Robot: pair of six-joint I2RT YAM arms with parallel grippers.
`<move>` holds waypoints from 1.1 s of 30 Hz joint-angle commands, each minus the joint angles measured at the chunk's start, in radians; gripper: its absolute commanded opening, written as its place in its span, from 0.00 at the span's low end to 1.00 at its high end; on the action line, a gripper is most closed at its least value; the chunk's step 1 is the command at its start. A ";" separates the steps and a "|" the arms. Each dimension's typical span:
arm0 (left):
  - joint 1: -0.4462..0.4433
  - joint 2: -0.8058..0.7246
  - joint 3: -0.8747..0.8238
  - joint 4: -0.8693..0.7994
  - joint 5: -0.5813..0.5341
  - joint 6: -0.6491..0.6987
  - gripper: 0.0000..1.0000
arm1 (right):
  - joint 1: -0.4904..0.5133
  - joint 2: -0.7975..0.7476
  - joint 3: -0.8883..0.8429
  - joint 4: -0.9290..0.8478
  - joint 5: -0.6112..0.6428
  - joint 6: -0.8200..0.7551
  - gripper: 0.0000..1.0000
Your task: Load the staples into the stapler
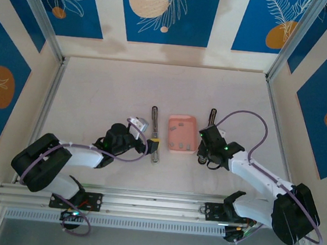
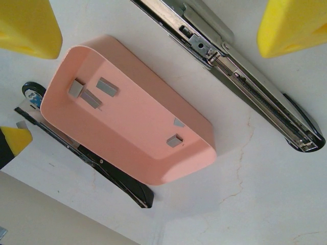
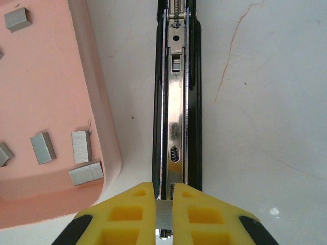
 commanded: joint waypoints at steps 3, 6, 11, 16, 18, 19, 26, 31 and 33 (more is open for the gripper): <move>-0.010 0.011 0.011 0.005 -0.003 -0.005 0.97 | -0.023 -0.020 -0.027 -0.040 -0.005 -0.010 0.13; -0.012 0.009 0.010 0.005 -0.002 -0.005 0.97 | -0.029 -0.015 -0.034 -0.038 -0.017 -0.007 0.13; -0.012 0.010 0.010 0.001 -0.002 -0.006 0.97 | -0.031 -0.015 -0.039 -0.022 -0.031 -0.015 0.13; -0.012 0.007 0.011 0.000 -0.004 -0.006 0.97 | -0.032 -0.020 -0.035 -0.009 -0.036 -0.030 0.13; -0.011 0.006 0.010 -0.002 -0.003 -0.006 0.97 | -0.030 -0.024 -0.035 -0.005 -0.037 -0.035 0.12; -0.011 0.006 0.011 -0.002 -0.003 -0.007 0.97 | -0.030 -0.026 -0.035 -0.005 -0.037 -0.038 0.13; -0.012 0.007 0.013 -0.002 -0.003 -0.008 0.97 | -0.030 -0.023 -0.037 0.015 -0.047 -0.052 0.13; -0.012 0.011 0.012 0.000 -0.003 -0.008 0.97 | -0.029 -0.021 -0.040 0.017 -0.051 -0.057 0.12; -0.012 0.012 0.012 0.001 -0.003 -0.010 0.97 | -0.031 -0.020 -0.040 0.015 -0.051 -0.057 0.13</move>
